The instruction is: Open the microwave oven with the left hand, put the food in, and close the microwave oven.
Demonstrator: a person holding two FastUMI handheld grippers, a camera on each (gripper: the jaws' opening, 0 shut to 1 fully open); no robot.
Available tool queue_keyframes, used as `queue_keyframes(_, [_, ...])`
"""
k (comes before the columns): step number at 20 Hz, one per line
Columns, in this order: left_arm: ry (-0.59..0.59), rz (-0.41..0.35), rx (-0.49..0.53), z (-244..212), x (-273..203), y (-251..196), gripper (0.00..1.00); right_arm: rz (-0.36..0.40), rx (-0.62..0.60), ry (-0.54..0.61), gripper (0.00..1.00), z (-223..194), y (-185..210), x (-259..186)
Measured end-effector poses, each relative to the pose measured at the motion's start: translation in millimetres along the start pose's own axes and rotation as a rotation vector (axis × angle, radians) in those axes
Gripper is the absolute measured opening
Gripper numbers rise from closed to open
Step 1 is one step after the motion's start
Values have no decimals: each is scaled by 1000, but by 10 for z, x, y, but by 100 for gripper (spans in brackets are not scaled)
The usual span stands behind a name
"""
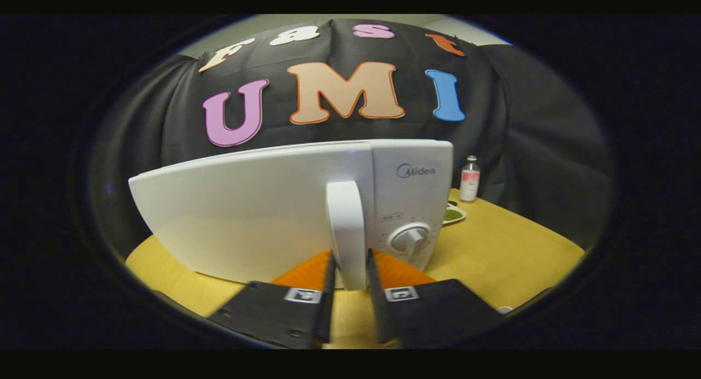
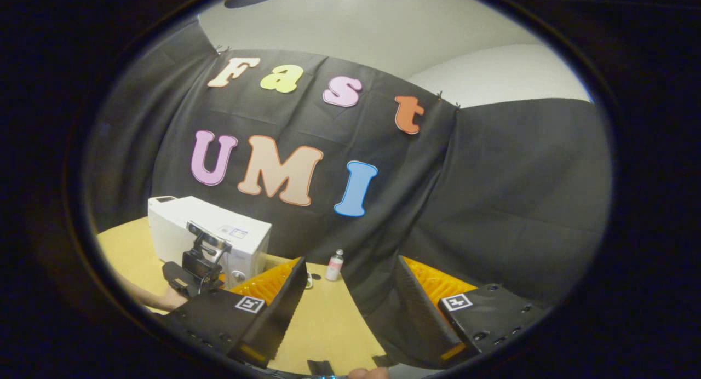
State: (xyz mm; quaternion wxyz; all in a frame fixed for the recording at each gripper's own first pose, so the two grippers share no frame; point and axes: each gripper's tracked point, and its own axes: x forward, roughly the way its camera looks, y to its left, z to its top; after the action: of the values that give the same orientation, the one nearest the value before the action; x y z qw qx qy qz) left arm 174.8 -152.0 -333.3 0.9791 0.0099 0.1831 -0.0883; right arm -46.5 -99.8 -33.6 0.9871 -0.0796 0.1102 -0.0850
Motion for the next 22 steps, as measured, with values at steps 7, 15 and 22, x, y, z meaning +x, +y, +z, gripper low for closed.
queue_keyframes(7, [3, -71, -21, -5, 74, -27, 5, 8, 11, -14, 97, 39, 29, -5])
queue_keyframes(15, [45, -118, 21, -265, -666, 56, 1, 56, 37, -34, 97, 48, 145, 108])
queue_keyframes(22, [103, -109, 1, -555, -1565, 504, 2, 157, 69, -44, 97, 0, 601, 230])
